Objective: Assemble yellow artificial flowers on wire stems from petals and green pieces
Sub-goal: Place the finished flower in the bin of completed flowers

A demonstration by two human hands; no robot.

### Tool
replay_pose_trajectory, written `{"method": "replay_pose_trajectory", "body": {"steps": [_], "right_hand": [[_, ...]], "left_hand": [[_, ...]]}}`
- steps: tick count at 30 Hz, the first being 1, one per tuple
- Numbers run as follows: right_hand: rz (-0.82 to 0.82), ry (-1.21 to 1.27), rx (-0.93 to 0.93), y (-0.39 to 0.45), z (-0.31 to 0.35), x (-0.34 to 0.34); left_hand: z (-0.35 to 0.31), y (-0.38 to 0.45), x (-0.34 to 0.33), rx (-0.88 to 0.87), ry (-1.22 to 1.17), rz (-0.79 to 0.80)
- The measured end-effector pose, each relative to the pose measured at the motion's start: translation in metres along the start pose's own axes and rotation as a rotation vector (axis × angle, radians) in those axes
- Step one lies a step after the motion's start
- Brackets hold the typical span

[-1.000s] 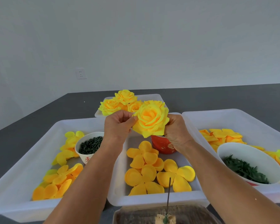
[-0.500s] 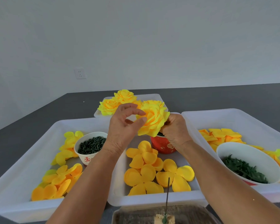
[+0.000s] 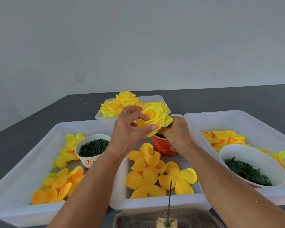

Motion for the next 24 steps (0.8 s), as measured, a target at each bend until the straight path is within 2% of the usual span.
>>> {"method": "replay_pose_trajectory", "body": {"steps": [13, 17, 24], "right_hand": [[0.132, 0.091, -0.046, -0.002, -0.004, -0.014], [0.098, 0.035, -0.018, -0.002, -0.002, -0.011], [0.134, -0.057, 0.034, -0.005, 0.001, -0.018]], "left_hand": [[-0.001, 0.003, 0.001, -0.055, 0.023, -0.012], [0.000, 0.000, 0.001, -0.007, 0.062, -0.013], [0.000, 0.000, -0.001, -0.047, 0.137, 0.013]]}}
Point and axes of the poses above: each hand's wrist, its own y-axis towards the middle knuckle, its own x-axis out of the back of the hand, z = x × y, the point moved 9 cm from there along y, towards the middle knuckle, and after that the axes turned 10 degrees about -x, right-handed, at the moved point
